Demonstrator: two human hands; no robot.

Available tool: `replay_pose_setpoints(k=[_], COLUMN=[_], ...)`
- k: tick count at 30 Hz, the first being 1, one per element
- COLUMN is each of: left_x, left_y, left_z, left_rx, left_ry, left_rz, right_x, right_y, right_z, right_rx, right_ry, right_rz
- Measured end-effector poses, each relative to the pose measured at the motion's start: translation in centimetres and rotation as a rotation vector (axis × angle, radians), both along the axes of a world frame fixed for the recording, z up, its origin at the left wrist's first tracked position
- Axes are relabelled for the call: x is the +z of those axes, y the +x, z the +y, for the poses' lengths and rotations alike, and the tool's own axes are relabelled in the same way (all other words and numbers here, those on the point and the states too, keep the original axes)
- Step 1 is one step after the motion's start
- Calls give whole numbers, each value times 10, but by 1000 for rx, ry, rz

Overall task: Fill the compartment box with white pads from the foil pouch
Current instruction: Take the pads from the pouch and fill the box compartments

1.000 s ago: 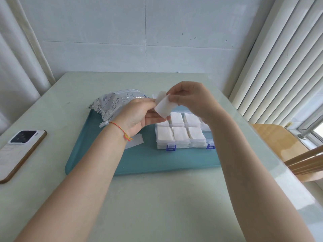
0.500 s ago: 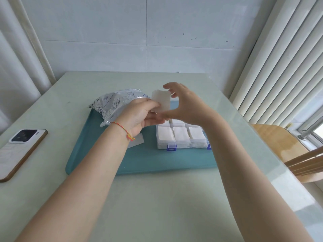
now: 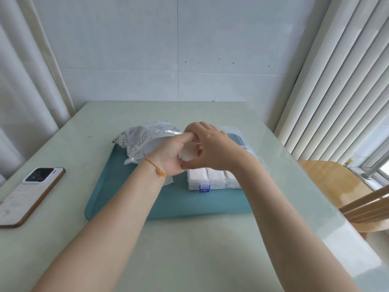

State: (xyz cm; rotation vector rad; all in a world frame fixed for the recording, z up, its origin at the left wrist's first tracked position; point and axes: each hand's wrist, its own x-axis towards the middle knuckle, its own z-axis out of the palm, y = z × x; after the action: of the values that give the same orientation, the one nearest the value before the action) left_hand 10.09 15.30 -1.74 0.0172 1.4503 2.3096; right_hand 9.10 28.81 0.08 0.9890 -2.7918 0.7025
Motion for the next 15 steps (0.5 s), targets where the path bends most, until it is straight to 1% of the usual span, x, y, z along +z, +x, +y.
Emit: replay_pose_setpoints(k=[5,9,13,15], left_x=[4,10,9,6], left_y=[-4,3,2,-1], left_z=[5,22,30,36], left_rx=[-39,-40,-63,-64], left_ry=[13,7,30,2], left_rz=[-21,7,-13,-25], right_x=[7,5,8,10], right_y=[2,9,13,15], right_z=[10,22,36,44], right_rx=[8,32,13,11], right_ry=[-35,-38,-144,-131], right_rz=[55,44,58,29])
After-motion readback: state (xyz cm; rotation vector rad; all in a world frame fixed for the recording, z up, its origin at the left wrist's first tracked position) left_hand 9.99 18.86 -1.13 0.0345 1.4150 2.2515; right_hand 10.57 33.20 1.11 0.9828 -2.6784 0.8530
